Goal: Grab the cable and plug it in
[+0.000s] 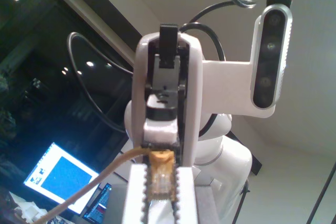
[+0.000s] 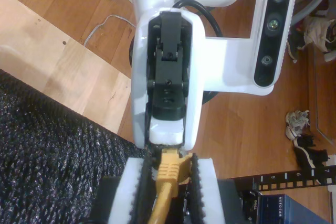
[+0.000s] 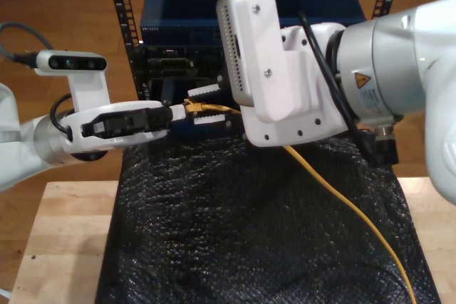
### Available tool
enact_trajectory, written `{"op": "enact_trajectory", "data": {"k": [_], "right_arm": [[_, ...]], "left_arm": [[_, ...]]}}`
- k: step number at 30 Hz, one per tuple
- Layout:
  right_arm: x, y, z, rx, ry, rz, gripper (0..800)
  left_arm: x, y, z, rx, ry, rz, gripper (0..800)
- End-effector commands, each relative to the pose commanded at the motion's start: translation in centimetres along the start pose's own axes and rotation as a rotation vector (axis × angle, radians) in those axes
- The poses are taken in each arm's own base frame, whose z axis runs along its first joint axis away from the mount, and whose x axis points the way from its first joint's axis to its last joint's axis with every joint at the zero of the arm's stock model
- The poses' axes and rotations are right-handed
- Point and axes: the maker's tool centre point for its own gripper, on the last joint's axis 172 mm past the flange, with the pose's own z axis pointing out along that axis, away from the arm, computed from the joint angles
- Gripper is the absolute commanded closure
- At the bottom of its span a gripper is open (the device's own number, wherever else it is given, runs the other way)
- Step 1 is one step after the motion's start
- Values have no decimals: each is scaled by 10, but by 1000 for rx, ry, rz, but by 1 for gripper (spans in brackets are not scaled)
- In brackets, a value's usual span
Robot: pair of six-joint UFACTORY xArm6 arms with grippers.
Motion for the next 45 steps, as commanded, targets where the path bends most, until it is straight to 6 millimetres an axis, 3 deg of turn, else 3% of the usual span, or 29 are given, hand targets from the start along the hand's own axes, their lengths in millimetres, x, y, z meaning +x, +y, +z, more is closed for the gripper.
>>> {"op": "enact_trajectory", "data": {"k": [7, 18, 19, 22, 25, 28, 32, 36, 39, 45], "right_arm": [[0, -1, 1, 2, 1, -2, 622], [1, -1, 1, 2, 5, 6, 770], [1, -1, 1, 0, 8, 12, 774], [1, -1, 1, 1, 10, 12, 784], [1, -2, 2, 3, 9, 14, 797], [1, -2, 2, 3, 9, 14, 798], [-1, -2, 3, 5, 7, 17, 798], [-1, -1, 5, 6, 7, 26, 798], [-3, -1, 5, 5, 3, 29, 798], [-10, 10, 2, -9, -10, 59, 799]], "left_arm": [[0, 0, 0, 0, 0, 0, 795], [-1, 0, 0, -2, 0, -9, 770], [-1, 0, 0, -2, 0, -15, 744], [-1, 0, -1, -5, 4, -37, 526], [-1, 1, -1, -7, 5, -36, 383], [-1, 0, -1, -7, 8, -40, 307], [3, 0, -1, -6, 23, -27, 124], [8, -3, -2, 8, 29, -7, 11], [8, -6, -3, 21, 29, -6, 8], [15, -31, -13, 147, 6, 21, 5]]}}
